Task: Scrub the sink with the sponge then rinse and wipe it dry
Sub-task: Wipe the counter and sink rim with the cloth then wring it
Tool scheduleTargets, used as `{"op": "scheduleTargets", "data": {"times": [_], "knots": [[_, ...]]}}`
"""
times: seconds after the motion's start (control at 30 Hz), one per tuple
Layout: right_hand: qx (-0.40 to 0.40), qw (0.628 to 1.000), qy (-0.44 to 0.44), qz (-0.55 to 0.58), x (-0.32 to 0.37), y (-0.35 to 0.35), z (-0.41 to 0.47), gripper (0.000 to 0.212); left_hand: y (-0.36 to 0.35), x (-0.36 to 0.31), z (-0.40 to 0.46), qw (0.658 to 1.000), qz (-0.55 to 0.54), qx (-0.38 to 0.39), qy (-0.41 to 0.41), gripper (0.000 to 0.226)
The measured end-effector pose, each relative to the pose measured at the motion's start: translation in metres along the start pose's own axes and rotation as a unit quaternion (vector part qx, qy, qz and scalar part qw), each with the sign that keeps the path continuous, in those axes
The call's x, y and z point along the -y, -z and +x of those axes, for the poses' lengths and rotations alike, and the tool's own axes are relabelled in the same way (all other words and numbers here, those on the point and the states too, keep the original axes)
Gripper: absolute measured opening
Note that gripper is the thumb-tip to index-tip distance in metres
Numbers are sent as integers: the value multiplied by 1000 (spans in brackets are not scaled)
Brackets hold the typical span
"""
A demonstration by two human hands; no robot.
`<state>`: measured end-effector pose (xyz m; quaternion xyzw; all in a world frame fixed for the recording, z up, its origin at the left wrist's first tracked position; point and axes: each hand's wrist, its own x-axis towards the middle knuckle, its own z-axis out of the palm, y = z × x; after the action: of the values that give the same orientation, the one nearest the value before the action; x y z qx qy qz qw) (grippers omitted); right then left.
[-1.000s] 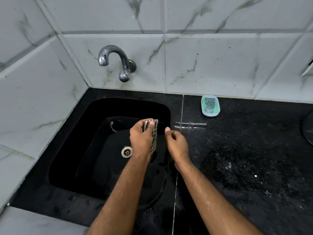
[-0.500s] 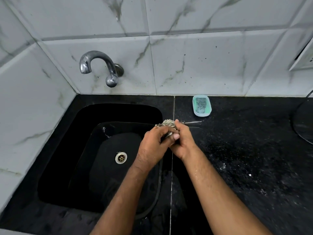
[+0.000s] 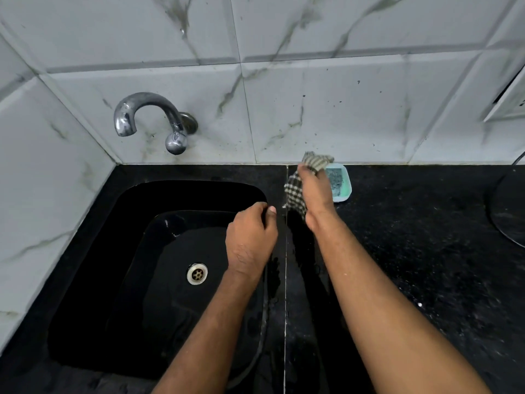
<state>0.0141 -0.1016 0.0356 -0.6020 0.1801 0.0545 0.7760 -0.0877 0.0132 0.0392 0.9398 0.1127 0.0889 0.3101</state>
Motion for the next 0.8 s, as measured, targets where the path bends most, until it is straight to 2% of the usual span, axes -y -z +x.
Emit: {"op": "scheduleTargets", "data": {"times": [0.03, 0.07, 0.13, 0.17, 0.2, 0.33, 0.47, 0.63, 0.7, 0.8], "knots": [[-2, 993, 60, -101, 0, -3, 6, 39, -3, 2, 4, 999, 42, -3, -27, 31], [5, 968, 115, -224, -1, -6, 13, 45, -7, 6, 9, 996, 81, 4, -44, 39], [23, 872, 175, -456, -13, -8, 26, 57, -14, 15, 14, 991, 119, 33, -53, 50], [22, 830, 193, -522, -20, -7, 28, 56, -15, 19, 13, 990, 125, 46, -51, 53], [18, 812, 209, -545, -27, -7, 32, 51, -17, 24, 16, 989, 129, 58, -46, 54], [20, 801, 247, -545, -50, -6, 49, 39, -26, 44, 23, 987, 137, 70, -34, 57], [71, 756, 268, -593, -60, -15, 65, 42, -33, 53, 34, 986, 140, 88, -32, 59], [130, 711, 152, -674, -72, -27, 82, 58, -45, 58, 50, 988, 94, 114, -35, 57], [127, 691, 148, -696, -80, -31, 83, 57, -51, 58, 55, 991, 61, 115, -30, 57], [116, 686, 147, -704, -85, -34, 81, 57, -60, 62, 61, 994, 41, 100, -31, 59]]}}
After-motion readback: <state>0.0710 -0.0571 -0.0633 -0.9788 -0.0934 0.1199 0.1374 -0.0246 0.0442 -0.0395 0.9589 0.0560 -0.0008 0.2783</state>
